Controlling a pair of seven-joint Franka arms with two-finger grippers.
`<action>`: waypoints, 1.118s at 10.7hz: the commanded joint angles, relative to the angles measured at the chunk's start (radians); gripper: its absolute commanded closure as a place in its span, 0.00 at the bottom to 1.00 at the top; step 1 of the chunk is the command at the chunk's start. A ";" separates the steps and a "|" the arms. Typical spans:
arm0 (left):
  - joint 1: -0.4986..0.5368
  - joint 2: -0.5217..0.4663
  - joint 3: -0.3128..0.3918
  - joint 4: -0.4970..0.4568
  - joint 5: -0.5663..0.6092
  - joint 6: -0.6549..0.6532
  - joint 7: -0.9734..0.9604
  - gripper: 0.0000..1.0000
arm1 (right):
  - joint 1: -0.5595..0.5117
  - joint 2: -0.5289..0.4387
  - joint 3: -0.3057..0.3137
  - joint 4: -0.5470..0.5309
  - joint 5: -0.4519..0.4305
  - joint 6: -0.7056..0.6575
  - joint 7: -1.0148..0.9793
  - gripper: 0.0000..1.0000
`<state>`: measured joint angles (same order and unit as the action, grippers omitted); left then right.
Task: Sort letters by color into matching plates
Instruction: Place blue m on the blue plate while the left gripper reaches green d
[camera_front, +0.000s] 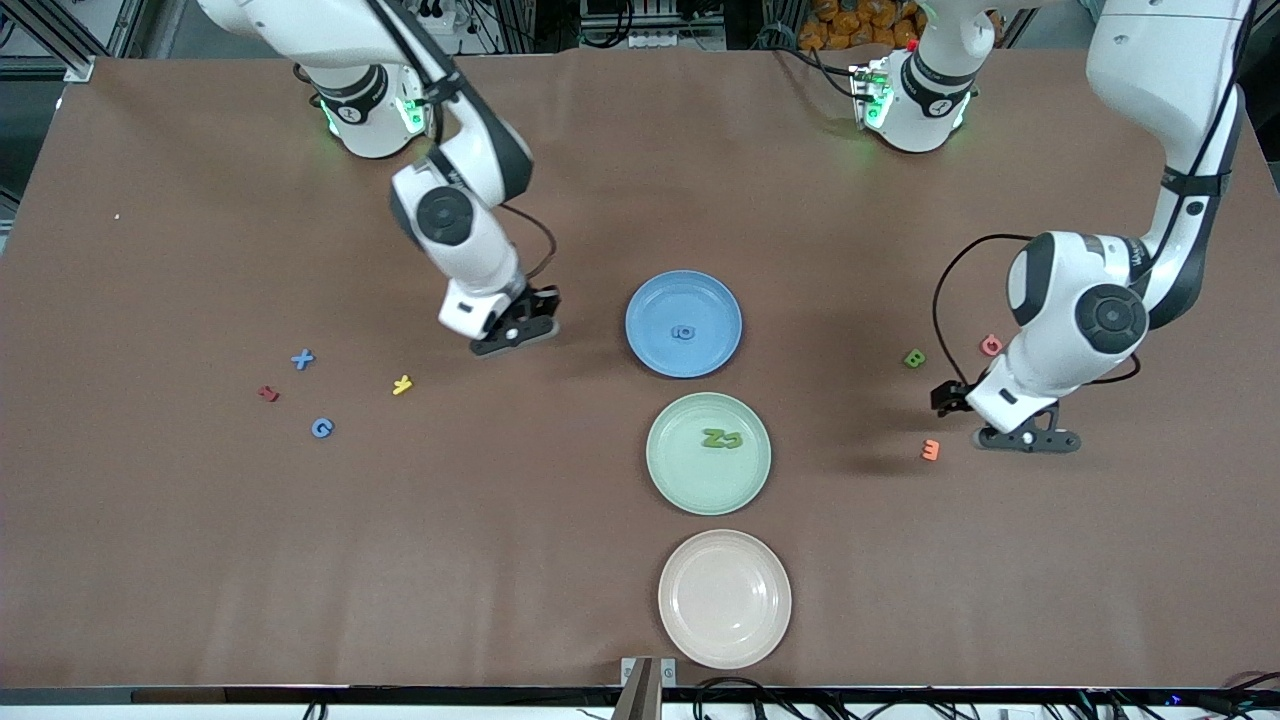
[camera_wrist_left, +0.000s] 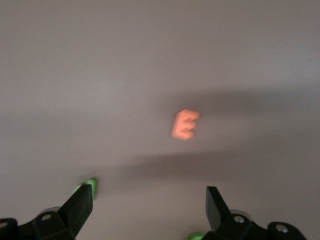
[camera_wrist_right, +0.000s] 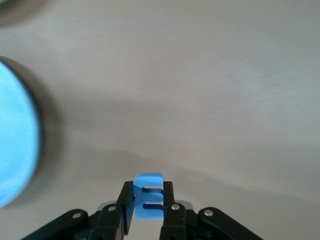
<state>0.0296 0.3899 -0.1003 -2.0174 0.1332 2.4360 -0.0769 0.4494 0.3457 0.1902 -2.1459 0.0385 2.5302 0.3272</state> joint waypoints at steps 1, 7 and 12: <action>0.110 -0.036 -0.015 -0.133 0.000 0.137 0.127 0.00 | 0.129 0.137 -0.005 0.177 0.015 -0.016 0.301 0.81; 0.196 0.075 -0.015 -0.175 0.000 0.336 0.210 0.00 | 0.267 0.332 -0.006 0.455 0.015 -0.083 0.628 0.81; 0.202 0.095 -0.013 -0.164 0.000 0.342 0.239 0.01 | 0.272 0.355 -0.015 0.505 0.008 -0.122 0.679 0.00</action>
<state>0.2226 0.4720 -0.1019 -2.1872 0.1332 2.7662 0.1382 0.7286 0.6999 0.1879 -1.6746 0.0408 2.4591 1.0227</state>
